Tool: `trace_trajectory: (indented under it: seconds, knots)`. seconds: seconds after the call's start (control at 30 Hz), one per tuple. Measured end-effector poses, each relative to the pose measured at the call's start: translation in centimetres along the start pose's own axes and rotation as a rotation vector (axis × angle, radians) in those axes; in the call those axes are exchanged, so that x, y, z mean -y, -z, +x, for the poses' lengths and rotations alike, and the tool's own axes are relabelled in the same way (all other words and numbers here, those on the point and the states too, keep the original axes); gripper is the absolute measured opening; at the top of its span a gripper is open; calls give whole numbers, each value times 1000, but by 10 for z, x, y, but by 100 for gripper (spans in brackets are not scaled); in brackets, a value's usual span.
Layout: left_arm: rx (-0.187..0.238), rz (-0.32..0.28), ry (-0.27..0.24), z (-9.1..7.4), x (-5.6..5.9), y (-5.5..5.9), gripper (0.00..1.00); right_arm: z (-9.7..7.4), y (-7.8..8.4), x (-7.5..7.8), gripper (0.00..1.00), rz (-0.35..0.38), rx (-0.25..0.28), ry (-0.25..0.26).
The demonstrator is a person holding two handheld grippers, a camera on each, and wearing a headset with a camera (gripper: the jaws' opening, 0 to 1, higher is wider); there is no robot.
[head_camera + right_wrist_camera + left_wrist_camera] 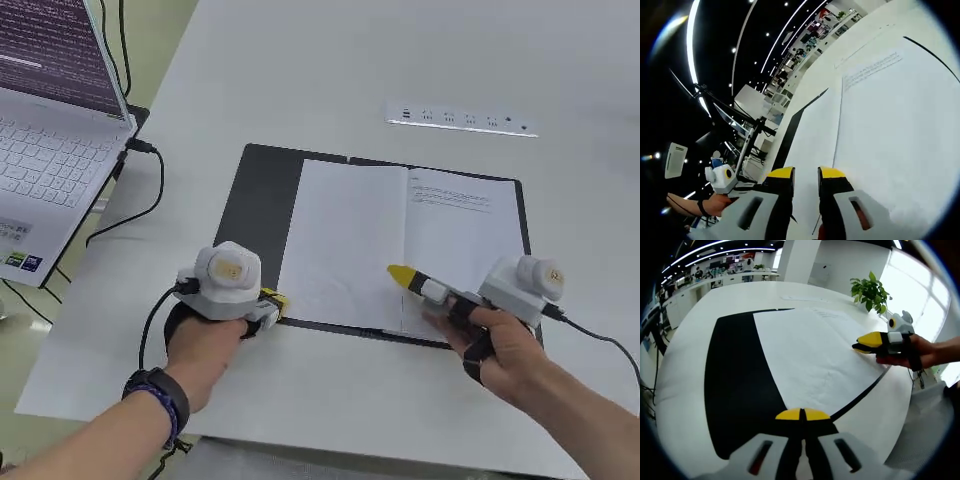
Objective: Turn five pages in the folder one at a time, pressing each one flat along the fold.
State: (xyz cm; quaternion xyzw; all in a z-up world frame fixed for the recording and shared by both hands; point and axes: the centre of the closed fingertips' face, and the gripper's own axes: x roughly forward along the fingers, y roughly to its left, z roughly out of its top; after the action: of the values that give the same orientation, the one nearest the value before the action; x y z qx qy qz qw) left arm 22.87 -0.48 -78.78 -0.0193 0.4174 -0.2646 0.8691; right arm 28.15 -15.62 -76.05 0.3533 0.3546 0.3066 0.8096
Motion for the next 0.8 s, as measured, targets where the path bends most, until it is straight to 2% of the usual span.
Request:
trace_trajectory:
  seconds: [0.17, 0.27, 0.4, 0.63, 0.8]
  knots:
    - [-3, 4, 2, 3, -2, 0, 0, 7, -13, 5, 14, -19, 6, 11]
    - [-15, 42, -2, 4, -1, 1, 0, 11, -22, 10, 13, -23, 17, 18]
    - [-28, 63, -6, 5, -1, 2, 0, 18, -35, 14, 9, -29, 36, 22]
    - [-28, 57, -6, 6, 0, 3, 0, 26, -32, 6, 3, -13, 41, 40]
    - [-26, 45, -5, 6, 0, 3, 0, 28, -28, 7, 0, -11, 35, 58]
